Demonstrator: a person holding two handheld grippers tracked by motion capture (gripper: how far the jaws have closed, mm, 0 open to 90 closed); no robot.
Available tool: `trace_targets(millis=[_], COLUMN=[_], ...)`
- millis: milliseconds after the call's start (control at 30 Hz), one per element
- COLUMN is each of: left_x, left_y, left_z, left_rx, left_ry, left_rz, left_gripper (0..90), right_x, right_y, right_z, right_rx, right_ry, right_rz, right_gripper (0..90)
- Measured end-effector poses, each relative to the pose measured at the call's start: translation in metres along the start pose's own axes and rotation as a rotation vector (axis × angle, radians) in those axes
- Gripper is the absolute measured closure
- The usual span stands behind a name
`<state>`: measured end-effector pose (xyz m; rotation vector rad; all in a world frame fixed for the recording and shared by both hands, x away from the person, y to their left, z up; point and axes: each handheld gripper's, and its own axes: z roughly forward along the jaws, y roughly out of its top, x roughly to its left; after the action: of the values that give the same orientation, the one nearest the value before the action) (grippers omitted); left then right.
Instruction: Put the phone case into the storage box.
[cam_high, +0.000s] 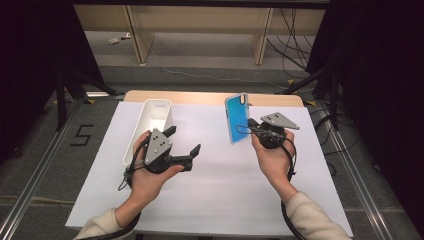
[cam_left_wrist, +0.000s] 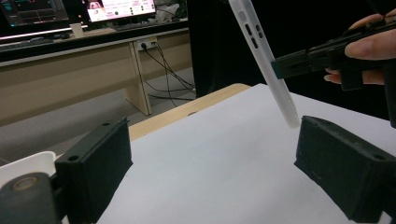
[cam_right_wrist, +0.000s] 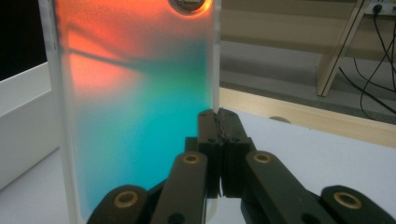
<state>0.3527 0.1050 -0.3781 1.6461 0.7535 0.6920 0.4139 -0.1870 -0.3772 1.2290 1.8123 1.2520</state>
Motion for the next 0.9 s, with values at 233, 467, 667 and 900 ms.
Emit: trace_targets(millis=[233,467,667,900], left_x=[-0.007,-0.013,-0.021,-0.03], left_y=[0.007,0.016,0.022,0.029], left_z=[0.016,0.028,0.041,0.054], left_rx=[0.001,0.002,0.015,0.038], left_ry=[0.003,0.027,0.03,0.062], left_rz=[0.018,0.011,0.002,0.012], left_gripper=[13.8,15.6,20.0,32.0], right_x=[0.008,0.015,0.017,0.019], right_y=[0.003,0.002,0.002,0.002], right_z=[0.004,0.008,0.011,0.012], right_rx=[0.008,0.015,0.011,0.002], right_ry=[-0.005,0.009,-0.013,-0.027], right_rz=[-0.005,0.004,-0.016,-0.023], right_gripper=[89.5,89.4,89.4,89.4])
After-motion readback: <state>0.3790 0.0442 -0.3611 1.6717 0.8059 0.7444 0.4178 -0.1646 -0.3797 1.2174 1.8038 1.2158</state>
